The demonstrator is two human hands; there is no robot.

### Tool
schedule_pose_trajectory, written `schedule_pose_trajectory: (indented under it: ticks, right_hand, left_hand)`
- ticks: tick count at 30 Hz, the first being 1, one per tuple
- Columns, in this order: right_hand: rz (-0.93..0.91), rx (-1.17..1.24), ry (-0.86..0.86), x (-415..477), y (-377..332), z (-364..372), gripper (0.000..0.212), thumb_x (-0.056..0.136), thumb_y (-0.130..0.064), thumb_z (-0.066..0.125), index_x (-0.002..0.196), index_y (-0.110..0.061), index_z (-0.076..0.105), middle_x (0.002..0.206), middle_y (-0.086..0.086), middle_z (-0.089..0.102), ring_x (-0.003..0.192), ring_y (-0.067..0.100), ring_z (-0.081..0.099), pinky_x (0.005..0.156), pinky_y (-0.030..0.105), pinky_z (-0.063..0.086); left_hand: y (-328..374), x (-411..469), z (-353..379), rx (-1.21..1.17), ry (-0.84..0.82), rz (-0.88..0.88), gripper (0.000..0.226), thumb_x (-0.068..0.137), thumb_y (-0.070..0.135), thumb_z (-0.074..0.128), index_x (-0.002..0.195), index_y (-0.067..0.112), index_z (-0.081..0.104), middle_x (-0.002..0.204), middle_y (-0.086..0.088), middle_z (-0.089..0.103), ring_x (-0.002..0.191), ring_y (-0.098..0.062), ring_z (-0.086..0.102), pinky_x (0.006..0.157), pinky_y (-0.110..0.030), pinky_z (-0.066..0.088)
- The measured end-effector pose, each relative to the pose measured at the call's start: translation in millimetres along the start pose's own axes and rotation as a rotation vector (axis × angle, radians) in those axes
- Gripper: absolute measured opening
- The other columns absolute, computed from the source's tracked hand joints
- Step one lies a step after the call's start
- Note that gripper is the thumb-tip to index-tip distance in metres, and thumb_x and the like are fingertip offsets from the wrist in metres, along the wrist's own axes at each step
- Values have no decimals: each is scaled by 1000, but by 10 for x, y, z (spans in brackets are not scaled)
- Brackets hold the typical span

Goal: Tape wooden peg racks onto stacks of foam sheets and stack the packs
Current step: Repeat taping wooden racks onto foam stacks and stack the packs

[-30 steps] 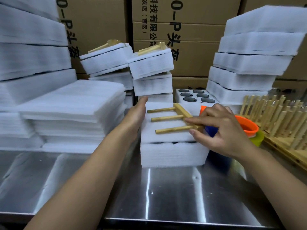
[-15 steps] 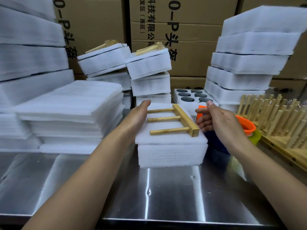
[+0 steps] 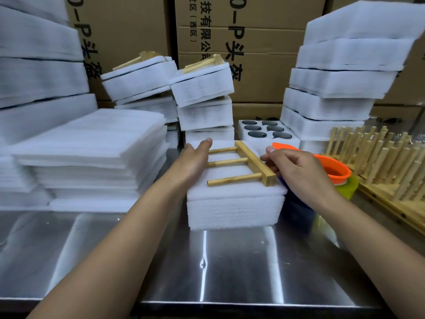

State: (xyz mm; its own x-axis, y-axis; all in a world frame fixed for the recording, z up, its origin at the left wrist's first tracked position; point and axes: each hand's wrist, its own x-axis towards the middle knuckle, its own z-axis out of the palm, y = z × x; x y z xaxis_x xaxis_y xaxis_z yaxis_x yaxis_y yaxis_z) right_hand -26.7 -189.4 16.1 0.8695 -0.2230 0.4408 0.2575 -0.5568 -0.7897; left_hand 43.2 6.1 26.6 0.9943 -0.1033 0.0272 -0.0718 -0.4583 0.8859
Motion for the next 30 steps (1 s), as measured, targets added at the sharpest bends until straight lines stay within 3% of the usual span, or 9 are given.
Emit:
schedule_pose_trajectory:
  ticks: [4,8,12,15,19,23,30]
  right_hand:
    - [-32,-33,5,-22,-23,-3,34,94,-39,53,80,-17,75,78,-3,72,84,17,64,84,37,49]
    - [-84,-109,9,-40,-16,-3,38,93,-38,53,77,-8,71,79,10,68,82,22,59,76,29,41]
    - [-160,-94,-14,-72,-58,1,18,90,-42,56,90,-33,71,94,-9,58,80,8,53,73,14,39]
    - [-216,-111,-165,-94,-80,-40,21,85,-49,55,103,-44,65,95,-7,46,78,4,46,76,19,38]
    - [-254,-224,-321,-93,-82,-91,24,92,-28,59,106,-47,59,93,1,51,90,11,46,82,26,36]
    - [-281,-169,-281,-102,-106,-83,23,88,-17,63,100,-37,65,87,2,53,77,9,45,73,25,36]
    - [-253,-117,-262,-111,-133,-119,21,73,-35,75,94,-35,72,89,6,64,81,14,55,73,25,41]
  left_hand:
    - [-17,2,-9,-10,-11,8,64,93,59,32,145,22,35,151,4,33,135,-17,35,92,-26,26]
    - [-28,21,5,16,-19,29,63,94,57,31,145,20,36,151,3,34,134,-16,35,90,-25,23]
    - [-26,46,29,52,-8,47,61,96,54,30,145,18,36,152,3,31,136,-15,32,91,-24,22]
    - [-23,51,31,63,-16,56,60,97,53,29,146,19,34,154,3,28,139,-15,28,98,-26,22]
    - [-21,27,22,49,-28,46,61,96,55,28,146,21,35,153,2,31,137,-17,32,94,-27,23]
    - [-1,7,18,49,-27,50,60,96,54,27,145,20,38,151,1,34,134,-18,35,90,-27,24]
    - [-15,19,13,48,-35,59,60,97,54,27,145,20,36,151,2,33,135,-17,35,91,-26,24]
